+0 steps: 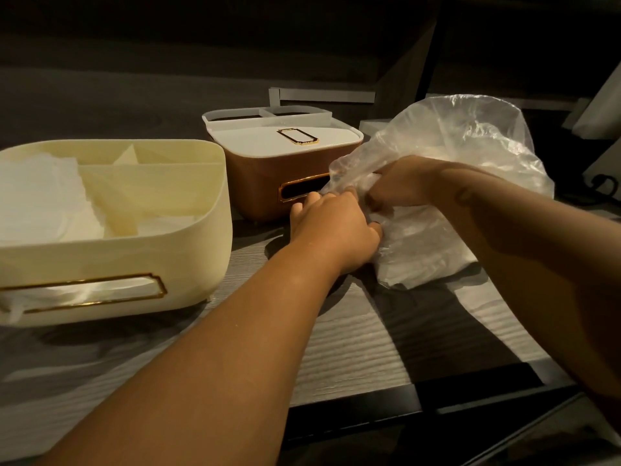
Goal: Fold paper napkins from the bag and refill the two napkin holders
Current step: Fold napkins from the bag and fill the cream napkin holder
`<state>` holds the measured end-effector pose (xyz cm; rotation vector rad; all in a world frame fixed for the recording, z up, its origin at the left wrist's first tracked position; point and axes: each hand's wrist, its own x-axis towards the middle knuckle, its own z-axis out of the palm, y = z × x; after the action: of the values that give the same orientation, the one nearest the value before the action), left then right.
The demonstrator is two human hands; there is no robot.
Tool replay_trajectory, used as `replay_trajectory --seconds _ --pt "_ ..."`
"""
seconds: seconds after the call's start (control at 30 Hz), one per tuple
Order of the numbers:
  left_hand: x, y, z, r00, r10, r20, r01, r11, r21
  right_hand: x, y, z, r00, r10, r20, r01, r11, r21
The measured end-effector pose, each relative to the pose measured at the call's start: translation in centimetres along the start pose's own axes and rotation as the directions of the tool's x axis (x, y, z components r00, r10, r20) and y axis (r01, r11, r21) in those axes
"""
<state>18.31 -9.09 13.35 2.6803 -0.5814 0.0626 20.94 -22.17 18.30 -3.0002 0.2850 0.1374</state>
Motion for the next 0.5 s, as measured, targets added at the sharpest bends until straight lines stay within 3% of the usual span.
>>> replay_trajectory --seconds 0.13,0.33,0.43,0.5 --pt "0.1 0.0 -0.2 0.999 -0.034 -0.025 0.034 0.999 -0.024 -1.4 -0.4 -0.4 0.995 -0.073 -0.063 0.062 0.984 -0.166" --pt "0.4 -0.7 -0.1 0.999 -0.018 -0.035 0.018 1.000 -0.001 -5.8 -1.8 -0.1 0.945 -0.279 -0.172 0.171 0.868 -0.466" --pt "-0.8 -0.6 -1.2 0.998 -0.061 0.007 0.061 0.985 -0.163 -8.0 -2.3 -1.4 0.915 -0.287 -0.283 0.174 0.915 -0.365" --pt "-1.9 -0.5 -2.0 0.998 0.001 -0.059 -0.017 0.966 -0.259 -9.5 -2.2 -3.0 0.879 -0.259 -0.401 0.172 0.955 -0.240"
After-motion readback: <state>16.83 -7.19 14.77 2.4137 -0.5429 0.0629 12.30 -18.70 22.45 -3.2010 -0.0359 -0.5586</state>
